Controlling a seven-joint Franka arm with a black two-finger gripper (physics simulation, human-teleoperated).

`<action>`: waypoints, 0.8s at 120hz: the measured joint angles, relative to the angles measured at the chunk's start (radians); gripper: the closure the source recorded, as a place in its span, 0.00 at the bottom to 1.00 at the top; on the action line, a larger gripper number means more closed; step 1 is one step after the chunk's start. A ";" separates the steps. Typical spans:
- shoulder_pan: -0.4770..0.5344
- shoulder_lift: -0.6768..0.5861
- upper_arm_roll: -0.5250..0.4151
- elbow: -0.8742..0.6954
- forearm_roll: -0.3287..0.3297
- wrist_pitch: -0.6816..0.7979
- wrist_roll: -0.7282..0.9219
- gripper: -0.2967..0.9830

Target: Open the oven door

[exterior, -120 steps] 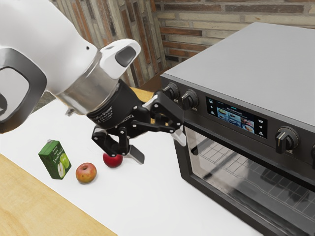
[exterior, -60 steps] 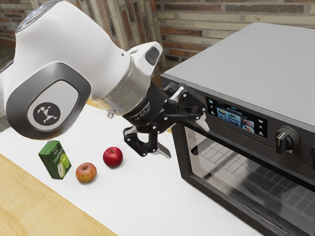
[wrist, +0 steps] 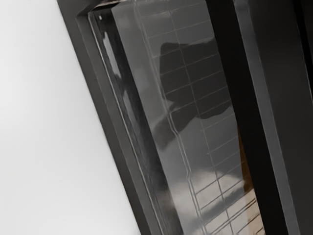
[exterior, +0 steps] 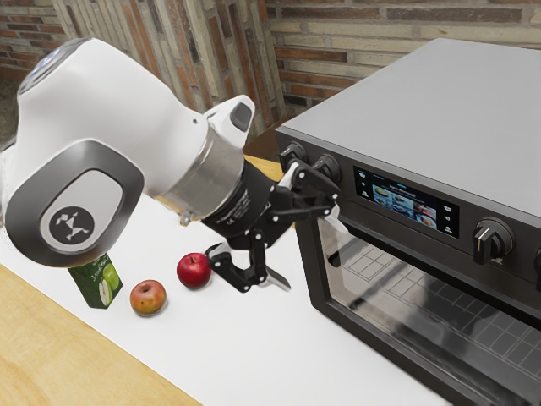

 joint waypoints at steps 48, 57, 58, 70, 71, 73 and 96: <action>0.005 0.061 0.002 0.033 0.002 0.046 -0.106 0.23; 0.006 0.078 0.002 0.043 0.001 0.051 -0.118 0.23; 0.006 0.080 0.002 0.044 0.001 0.051 -0.120 0.23; 0.012 0.099 0.002 0.050 -0.002 0.058 -0.134 0.23; 0.013 0.101 0.002 0.050 -0.003 0.060 -0.135 0.23; 0.015 0.104 0.002 0.048 -0.005 0.062 -0.137 0.23; 0.026 0.116 0.004 0.034 -0.020 0.079 -0.156 0.23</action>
